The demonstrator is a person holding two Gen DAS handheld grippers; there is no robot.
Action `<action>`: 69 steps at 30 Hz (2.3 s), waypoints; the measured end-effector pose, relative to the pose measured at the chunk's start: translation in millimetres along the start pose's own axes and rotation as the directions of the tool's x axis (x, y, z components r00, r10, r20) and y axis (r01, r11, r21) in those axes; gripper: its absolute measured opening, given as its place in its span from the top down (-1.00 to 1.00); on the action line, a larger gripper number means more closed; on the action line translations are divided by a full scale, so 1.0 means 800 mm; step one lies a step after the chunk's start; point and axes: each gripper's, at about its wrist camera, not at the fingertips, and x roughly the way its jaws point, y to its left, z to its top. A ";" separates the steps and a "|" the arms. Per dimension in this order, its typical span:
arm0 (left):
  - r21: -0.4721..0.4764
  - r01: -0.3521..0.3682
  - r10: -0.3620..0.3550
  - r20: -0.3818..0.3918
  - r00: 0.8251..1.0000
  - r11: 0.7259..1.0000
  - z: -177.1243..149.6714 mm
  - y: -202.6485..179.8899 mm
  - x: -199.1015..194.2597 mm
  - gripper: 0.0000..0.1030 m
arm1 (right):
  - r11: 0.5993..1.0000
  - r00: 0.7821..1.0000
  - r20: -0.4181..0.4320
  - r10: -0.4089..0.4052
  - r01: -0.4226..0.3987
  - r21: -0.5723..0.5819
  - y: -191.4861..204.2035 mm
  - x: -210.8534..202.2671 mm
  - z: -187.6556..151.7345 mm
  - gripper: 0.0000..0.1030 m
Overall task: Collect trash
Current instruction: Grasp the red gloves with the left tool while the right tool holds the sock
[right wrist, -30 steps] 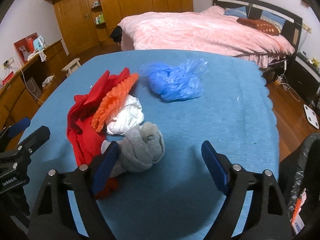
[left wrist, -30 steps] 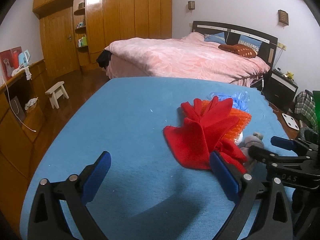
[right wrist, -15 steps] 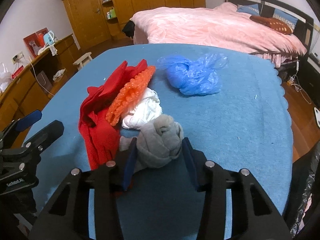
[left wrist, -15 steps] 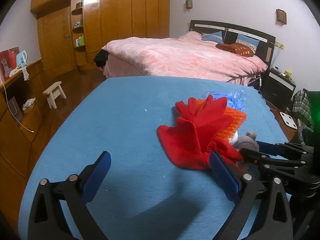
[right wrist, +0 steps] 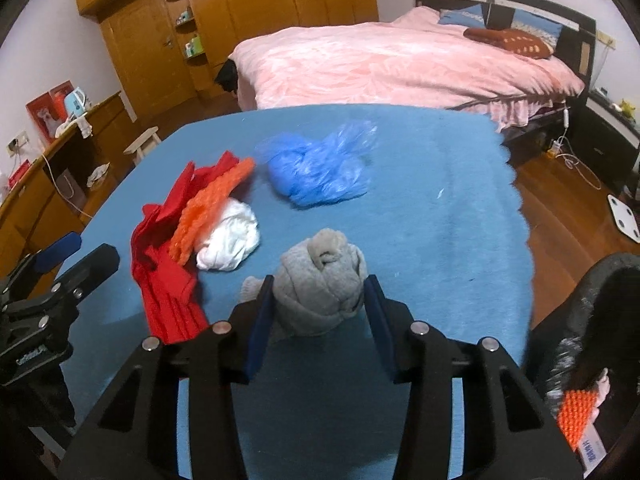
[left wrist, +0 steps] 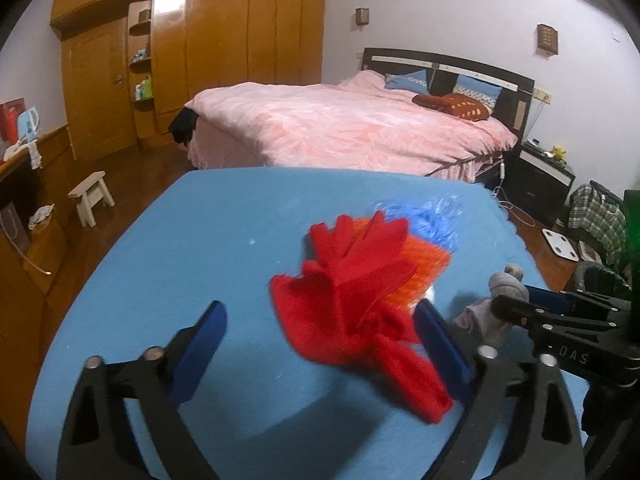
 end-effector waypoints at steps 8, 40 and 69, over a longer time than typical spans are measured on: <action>0.059 0.062 -0.063 0.017 0.998 0.996 0.019 -0.032 0.013 -0.30 | 1.000 1.000 0.022 0.009 -0.009 -0.006 -0.007 -0.010 0.013 0.16; 0.009 0.122 -0.122 -0.061 0.991 0.992 0.022 -0.032 0.039 0.29 | 1.000 1.000 0.025 0.019 -0.019 0.015 -0.013 -0.020 0.015 0.16; -0.042 0.173 -0.173 0.006 0.985 0.984 0.039 -0.025 -0.012 0.93 | 0.999 0.997 0.076 0.029 -0.031 0.028 -0.022 -0.057 0.025 0.16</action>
